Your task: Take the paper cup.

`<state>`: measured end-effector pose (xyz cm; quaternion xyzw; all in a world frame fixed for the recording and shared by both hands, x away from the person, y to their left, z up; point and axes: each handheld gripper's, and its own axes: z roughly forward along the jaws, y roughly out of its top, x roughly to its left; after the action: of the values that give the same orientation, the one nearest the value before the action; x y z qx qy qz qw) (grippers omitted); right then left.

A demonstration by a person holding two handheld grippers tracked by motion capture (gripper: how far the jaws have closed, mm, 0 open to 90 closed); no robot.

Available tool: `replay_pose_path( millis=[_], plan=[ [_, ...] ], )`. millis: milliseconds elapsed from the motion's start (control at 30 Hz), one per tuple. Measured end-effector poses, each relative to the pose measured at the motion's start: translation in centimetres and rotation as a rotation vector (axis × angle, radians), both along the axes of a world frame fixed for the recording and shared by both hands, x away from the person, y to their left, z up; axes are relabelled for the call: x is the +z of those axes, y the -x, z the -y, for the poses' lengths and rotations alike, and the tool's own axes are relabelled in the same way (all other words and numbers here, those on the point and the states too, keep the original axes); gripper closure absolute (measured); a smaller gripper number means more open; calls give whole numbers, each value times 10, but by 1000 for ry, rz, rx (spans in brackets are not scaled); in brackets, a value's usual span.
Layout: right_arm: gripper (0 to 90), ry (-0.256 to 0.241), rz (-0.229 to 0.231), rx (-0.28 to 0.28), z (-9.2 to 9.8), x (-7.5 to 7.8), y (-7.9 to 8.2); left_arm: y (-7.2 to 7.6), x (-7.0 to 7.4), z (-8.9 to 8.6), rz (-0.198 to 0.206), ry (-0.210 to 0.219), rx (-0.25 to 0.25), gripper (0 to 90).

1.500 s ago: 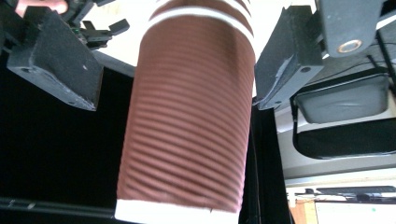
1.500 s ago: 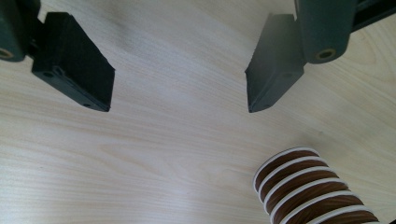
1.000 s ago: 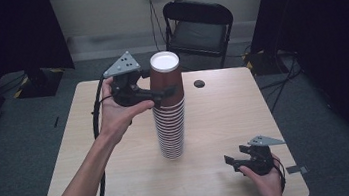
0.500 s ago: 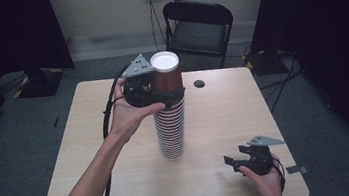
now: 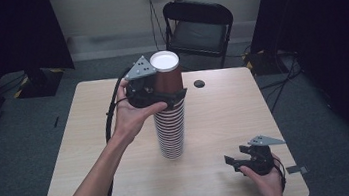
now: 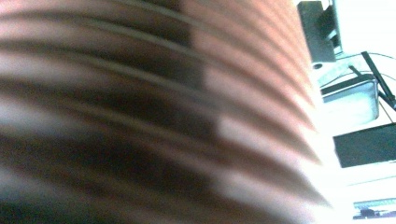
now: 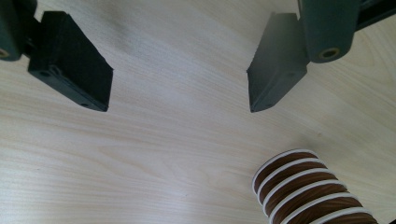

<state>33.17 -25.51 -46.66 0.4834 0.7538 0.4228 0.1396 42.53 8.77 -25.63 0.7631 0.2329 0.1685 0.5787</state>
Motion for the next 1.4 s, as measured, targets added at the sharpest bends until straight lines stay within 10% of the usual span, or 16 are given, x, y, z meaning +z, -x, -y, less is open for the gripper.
replay_pose_path(
  millis=[1400],
  plan=[
    [212, -8, -20, 0, -2, -3, -2, 1, 34, -2, 45, 121, 53, 115]
  ],
)
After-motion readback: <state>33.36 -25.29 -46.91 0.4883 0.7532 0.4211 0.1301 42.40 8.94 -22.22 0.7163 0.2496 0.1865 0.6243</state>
